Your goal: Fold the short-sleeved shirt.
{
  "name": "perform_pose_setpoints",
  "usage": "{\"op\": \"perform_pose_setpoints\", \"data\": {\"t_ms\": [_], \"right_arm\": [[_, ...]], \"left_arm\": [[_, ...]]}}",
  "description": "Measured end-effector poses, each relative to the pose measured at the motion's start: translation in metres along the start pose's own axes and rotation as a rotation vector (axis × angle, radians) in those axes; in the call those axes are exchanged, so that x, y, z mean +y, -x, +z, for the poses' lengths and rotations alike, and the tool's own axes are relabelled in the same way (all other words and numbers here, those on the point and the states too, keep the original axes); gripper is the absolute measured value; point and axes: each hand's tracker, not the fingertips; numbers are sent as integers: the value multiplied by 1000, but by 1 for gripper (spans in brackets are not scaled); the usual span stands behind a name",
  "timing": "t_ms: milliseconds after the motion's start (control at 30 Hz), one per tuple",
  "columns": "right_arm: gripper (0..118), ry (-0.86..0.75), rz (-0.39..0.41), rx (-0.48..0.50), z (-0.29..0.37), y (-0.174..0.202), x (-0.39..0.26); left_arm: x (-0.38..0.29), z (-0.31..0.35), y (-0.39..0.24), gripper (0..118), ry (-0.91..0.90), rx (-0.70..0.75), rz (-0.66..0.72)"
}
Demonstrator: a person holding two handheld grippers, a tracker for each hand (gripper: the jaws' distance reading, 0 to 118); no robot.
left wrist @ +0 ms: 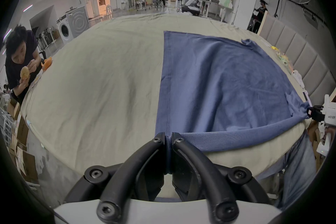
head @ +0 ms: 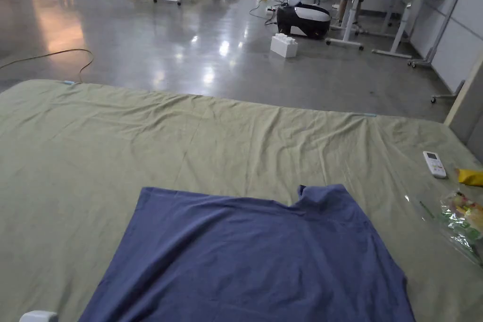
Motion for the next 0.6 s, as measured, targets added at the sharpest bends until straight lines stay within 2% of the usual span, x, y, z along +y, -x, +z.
{"op": "perform_pose_setpoints", "data": {"t_ms": [67,167,200,233,300,333,367,467,600], "right_arm": [[5,14,6,5,-3,3,-3],[19,29,34,-2,-4,7,-5],[28,38,42,-3,-5,8,-5],[38,38,41,-4,-3,8,-4],[46,20,36,-11,3,7,1],[61,-15,22,-17,8,7,8],[69,-42,7,-27,12,7,14],[87,-165,-41,-28,20,10,38],[91,-356,-85,-16,30,25,76]], "left_arm": [[-4,-5,-1,7,22,11,-23],[-6,-8,-5,24,52,38,-54],[-7,-8,-6,33,58,61,-64],[-8,-8,-6,36,63,76,-74],[-2,-2,-4,44,44,82,-60],[-1,1,-4,60,32,87,-54],[4,3,0,67,-28,73,-34],[21,16,-6,69,-145,41,-19],[54,31,-25,69,-306,29,-25]]}}
